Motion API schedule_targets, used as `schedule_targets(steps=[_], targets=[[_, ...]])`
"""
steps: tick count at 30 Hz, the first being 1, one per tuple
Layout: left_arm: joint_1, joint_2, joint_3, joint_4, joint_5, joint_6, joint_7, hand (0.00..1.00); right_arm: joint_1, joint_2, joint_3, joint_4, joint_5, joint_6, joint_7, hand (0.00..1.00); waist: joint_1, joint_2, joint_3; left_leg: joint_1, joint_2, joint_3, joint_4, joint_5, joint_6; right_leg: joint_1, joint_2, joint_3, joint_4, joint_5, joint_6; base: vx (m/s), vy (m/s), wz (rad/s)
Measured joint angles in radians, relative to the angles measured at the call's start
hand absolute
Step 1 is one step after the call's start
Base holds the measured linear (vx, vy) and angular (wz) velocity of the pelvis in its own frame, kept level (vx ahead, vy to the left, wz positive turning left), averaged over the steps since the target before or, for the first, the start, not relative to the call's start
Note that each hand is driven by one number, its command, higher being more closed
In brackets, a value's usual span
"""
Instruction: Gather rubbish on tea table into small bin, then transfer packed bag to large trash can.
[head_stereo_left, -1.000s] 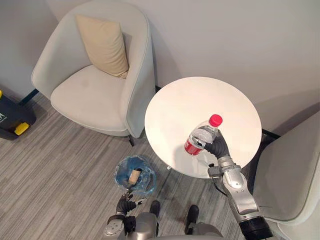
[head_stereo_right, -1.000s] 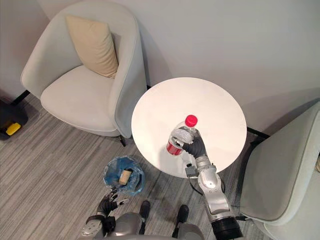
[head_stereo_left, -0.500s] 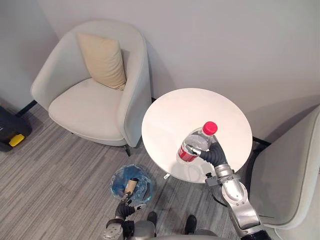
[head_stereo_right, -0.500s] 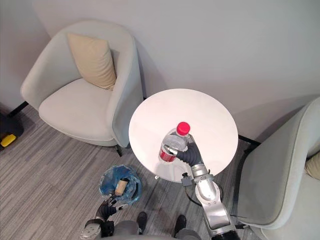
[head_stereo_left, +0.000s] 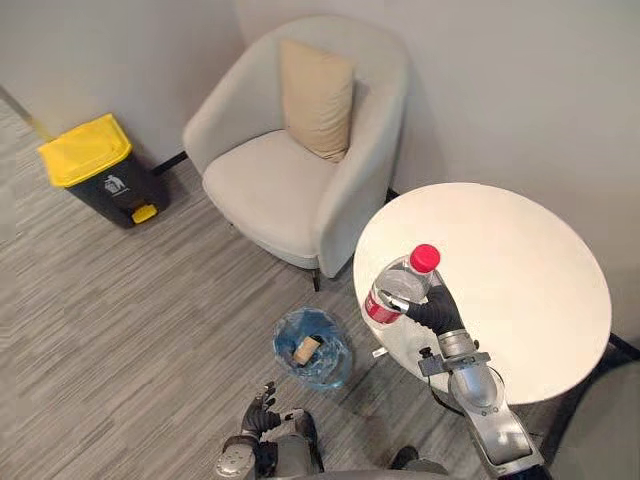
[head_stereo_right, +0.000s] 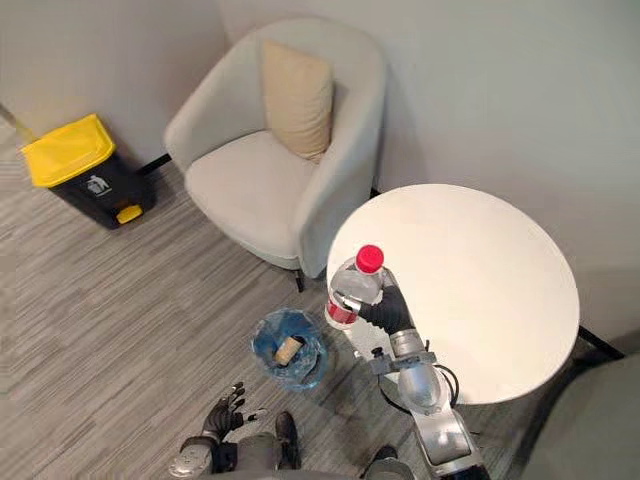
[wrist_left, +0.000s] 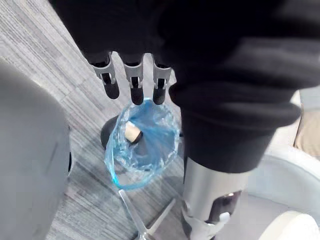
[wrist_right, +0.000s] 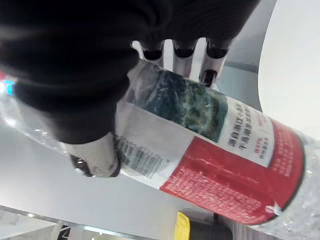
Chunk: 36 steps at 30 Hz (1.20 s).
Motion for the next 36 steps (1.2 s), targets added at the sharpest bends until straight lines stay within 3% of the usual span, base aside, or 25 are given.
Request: schedule_targets(steps=[4, 6, 9, 10, 11, 12, 14, 16, 17, 18, 19, 21, 30, 36], targets=[[-0.005, 0.021, -0.011, -0.010, 0.007, -0.001, 0.001, 0.00, -0.004, 0.027, 0.008, 0.014, -0.029, 0.005, 0.000, 1.00, 0.002, -0.025, 0.012, -0.005, -0.034, -0.013, 0.017, -0.021, -0.025, -0.001, -0.043, -0.003, 0.019, -0.005, 0.019, 0.11, 0.121, 0.21], [-0.005, 0.034, -0.010, -0.023, 0.006, -0.002, 0.000, 0.00, -0.014, 0.045, 0.035, 0.035, -0.033, 0.008, 0.001, 1.00, 0.002, -0.046, 0.023, -0.014, -0.046, -0.007, 0.088, -0.084, -0.020, -0.024, -0.096, 0.024, 0.122, -0.049, 0.047, 0.08, 0.154, -0.05], [-0.004, 0.045, -0.009, -0.032, 0.007, -0.001, 0.000, 0.00, -0.031, 0.051, 0.068, 0.069, -0.048, 0.011, 0.005, 1.00, -0.002, -0.058, 0.030, -0.033, -0.047, -0.016, 0.178, -0.158, -0.008, -0.109, -0.147, 0.138, 0.323, -0.064, 0.012, 0.04, 0.130, -0.05], [-0.003, 0.051, -0.010, -0.039, 0.007, 0.000, 0.001, 0.00, -0.029, 0.052, 0.072, 0.077, -0.052, 0.012, 0.007, 1.00, -0.008, -0.065, 0.034, -0.027, -0.055, -0.038, 0.184, -0.171, 0.001, -0.147, -0.151, 0.210, 0.409, -0.046, -0.051, 0.08, 0.140, 0.27], [-0.002, 0.051, -0.010, -0.042, 0.007, 0.000, 0.001, 0.00, -0.028, 0.048, 0.071, 0.083, -0.053, 0.012, 0.007, 1.00, -0.015, -0.065, 0.038, -0.020, -0.056, -0.057, 0.180, -0.175, 0.007, -0.178, -0.145, 0.254, 0.456, -0.056, -0.081, 0.11, 0.107, 0.53], [0.000, 0.050, -0.012, -0.045, 0.007, 0.001, 0.002, 0.00, -0.028, 0.049, 0.071, 0.095, -0.057, 0.012, 0.009, 1.00, -0.033, -0.065, 0.040, -0.019, -0.057, -0.085, 0.177, -0.178, 0.011, -0.197, -0.110, 0.319, 0.478, -0.093, -0.082, 0.13, 0.043, 0.82], [0.001, 0.053, -0.012, -0.045, 0.007, 0.001, 0.003, 0.00, -0.027, 0.051, 0.077, 0.098, -0.069, 0.013, 0.012, 1.00, -0.048, -0.073, 0.045, -0.004, -0.056, -0.147, 0.165, -0.172, 0.004, -0.239, 0.010, 0.447, 0.434, -0.166, -0.057, 0.16, -0.007, 0.98], [-0.002, 0.056, -0.012, -0.044, 0.008, 0.000, 0.004, 0.00, -0.027, 0.051, 0.077, 0.096, -0.069, 0.012, 0.011, 1.00, -0.051, -0.080, 0.042, 0.004, -0.070, -0.184, 0.173, -0.171, 0.001, -0.266, 0.065, 0.466, 0.357, -0.162, -0.056, 0.18, -0.051, 0.88], [-0.008, 0.056, -0.013, -0.044, 0.008, -0.001, 0.005, 0.00, -0.027, 0.050, 0.075, 0.093, -0.069, 0.012, 0.009, 1.00, -0.051, -0.098, 0.038, 0.000, -0.095, -0.204, 0.191, -0.176, -0.007, -0.268, 0.069, 0.451, 0.258, -0.081, -0.062, 0.18, -0.074, 0.92], [-0.016, 0.056, -0.009, -0.036, 0.007, 0.000, 0.008, 0.00, -0.030, 0.044, 0.074, 0.093, -0.069, 0.011, 0.009, 1.00, -0.054, -0.096, 0.044, -0.001, -0.098, -0.213, 0.210, -0.186, -0.017, -0.263, 0.069, 0.444, 0.249, -0.064, -0.060, 0.18, -0.069, 0.73], [-0.020, 0.036, -0.011, -0.037, 0.008, -0.001, 0.015, 0.00, -0.030, 0.028, 0.069, 0.097, -0.069, 0.013, 0.009, 1.00, -0.045, -0.064, 0.049, -0.005, -0.083, -0.231, 0.223, -0.190, -0.024, -0.232, 0.081, 0.429, 0.218, -0.049, -0.064, 0.17, -0.054, 0.35], [-0.017, 0.023, -0.010, -0.043, 0.008, -0.002, 0.019, 0.00, -0.030, 0.019, 0.068, 0.097, -0.069, 0.013, 0.010, 1.00, -0.026, -0.042, 0.049, -0.001, -0.062, -0.236, 0.201, -0.190, -0.028, -0.197, 0.108, 0.411, 0.142, -0.029, -0.073, 0.17, -0.068, 0.13], [-0.019, 0.019, 0.001, -0.024, 0.010, -0.002, 0.017, 0.00, 0.002, 0.039, 0.037, 0.105, -0.070, 0.013, 0.012, 1.00, -0.027, -0.045, 0.049, 0.074, -0.062, -0.277, 0.130, -0.177, -0.065, -0.067, 0.120, 0.349, 0.013, -0.001, -0.064, 0.06, -0.016, 0.18], [-0.024, 0.027, 0.009, -0.002, 0.036, -0.003, 0.016, 0.00, -0.058, 0.055, 0.085, 0.294, -0.069, 0.010, 0.051, 1.00, 0.000, -0.047, 0.054, 0.051, -0.088, -0.313, 0.116, -0.122, -0.081, -0.048, 0.099, 0.290, -0.020, 0.018, -0.064, -0.02, -0.009, 0.33]])
